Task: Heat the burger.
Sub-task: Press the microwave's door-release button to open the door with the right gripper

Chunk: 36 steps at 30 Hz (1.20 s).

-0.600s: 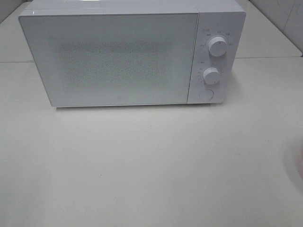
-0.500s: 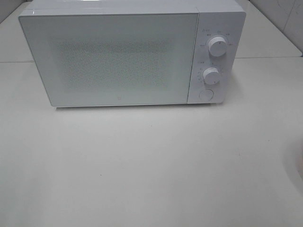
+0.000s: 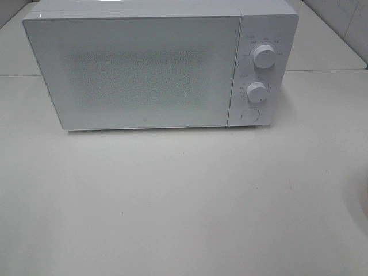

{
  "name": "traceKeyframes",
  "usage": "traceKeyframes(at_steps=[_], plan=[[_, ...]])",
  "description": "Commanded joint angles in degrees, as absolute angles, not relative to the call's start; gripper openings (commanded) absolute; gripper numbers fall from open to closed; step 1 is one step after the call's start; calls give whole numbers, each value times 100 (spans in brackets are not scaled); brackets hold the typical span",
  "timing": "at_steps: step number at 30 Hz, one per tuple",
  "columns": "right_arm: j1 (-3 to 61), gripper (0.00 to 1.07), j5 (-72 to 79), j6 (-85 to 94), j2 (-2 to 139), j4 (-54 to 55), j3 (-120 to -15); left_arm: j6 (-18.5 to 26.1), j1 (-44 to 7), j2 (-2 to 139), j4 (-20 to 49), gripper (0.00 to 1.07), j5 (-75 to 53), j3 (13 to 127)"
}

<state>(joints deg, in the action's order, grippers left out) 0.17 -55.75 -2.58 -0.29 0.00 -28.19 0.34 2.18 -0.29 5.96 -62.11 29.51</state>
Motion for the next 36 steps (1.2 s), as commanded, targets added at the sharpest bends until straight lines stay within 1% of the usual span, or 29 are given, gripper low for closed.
traceKeyframes(at_steps=[1, 10, 22, 31, 36], plan=[[0, 75, -5466, -258, -178, -40, -2859, 29, 212, -103, 619, 98, -6108, 2945], [0, 75, -5053, -258, 544, -46, -3065, 29, 212, -103, 619, 98, -6108, 2945], [0, 75, -3633, -241, 1885, -52, -3048, 29, 212, -103, 619, 98, -6108, 2945], [0, 75, -2802, -241, 2922, -464, -3048, 29, 212, -103, 619, 98, -6108, 2945], [0, 75, -2355, -241, 3461, -487, -3048, 29, 212, -103, 619, 98, -6108, 2945]])
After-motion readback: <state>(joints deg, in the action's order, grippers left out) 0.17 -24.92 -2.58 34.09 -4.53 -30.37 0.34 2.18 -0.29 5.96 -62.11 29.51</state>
